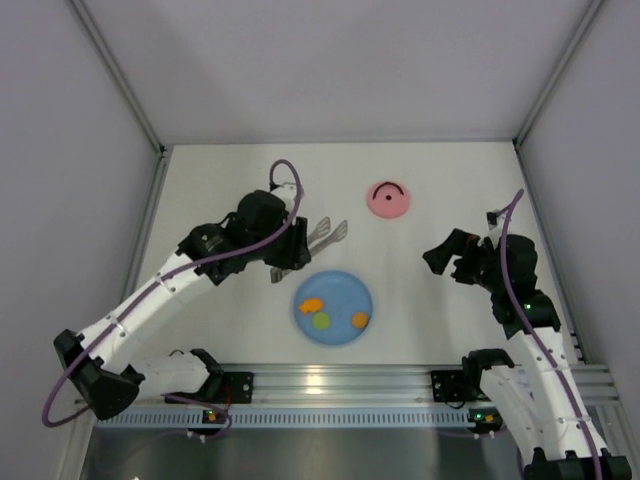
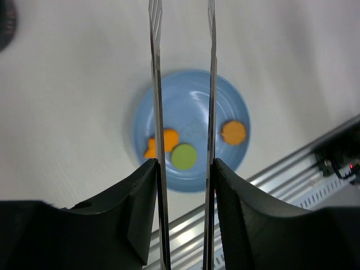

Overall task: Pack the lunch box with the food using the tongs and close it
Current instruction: Place the fake food in the packing box, then pick up the fake food from the plate.

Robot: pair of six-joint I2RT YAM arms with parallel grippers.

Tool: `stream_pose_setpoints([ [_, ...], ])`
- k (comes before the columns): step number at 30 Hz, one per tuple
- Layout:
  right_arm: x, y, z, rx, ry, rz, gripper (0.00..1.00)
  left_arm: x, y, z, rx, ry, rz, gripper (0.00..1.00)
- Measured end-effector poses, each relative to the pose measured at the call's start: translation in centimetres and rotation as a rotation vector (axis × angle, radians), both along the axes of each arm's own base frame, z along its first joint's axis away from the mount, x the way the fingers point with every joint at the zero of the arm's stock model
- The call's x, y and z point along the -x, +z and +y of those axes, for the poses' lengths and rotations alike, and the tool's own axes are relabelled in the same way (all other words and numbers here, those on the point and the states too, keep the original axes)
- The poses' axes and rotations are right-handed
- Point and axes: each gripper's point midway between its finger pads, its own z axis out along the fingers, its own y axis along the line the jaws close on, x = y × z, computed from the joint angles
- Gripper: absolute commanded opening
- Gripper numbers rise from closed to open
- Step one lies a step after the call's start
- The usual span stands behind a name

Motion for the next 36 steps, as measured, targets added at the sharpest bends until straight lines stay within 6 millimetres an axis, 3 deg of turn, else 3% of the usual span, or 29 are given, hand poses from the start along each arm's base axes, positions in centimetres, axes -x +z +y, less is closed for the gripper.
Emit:
stream_pose_setpoints([
  [2, 0.0, -0.1, 0.0, 0.000, 0.000, 0.002, 0.96, 2.8, 0.1, -2.2, 0.006, -0.096, 0.000, 0.48],
  [5, 0.0, -0.1, 0.0, 0.000, 0.000, 0.003, 0.96, 6.4, -1.0, -3.8, -0.007, -0.188, 0.021, 0.48],
  [13, 0.0, 0.0, 0.0, 0.000, 0.000, 0.002, 0.96, 12.3, -4.9, -4.5, -0.107, -0.277, 0.092, 0.49],
  [22, 0.0, 0.0, 0.0, 0.001, 0.000, 0.002, 0.96, 15.0, -6.9, -4.3, -0.151, -0.303, 0.128, 0.49],
  [36, 0.0, 0.1, 0.0, 0.001, 0.000, -0.001, 0.96, 15.7, -8.9, -3.9, -0.192, -0.309, 0.170, 0.49],
])
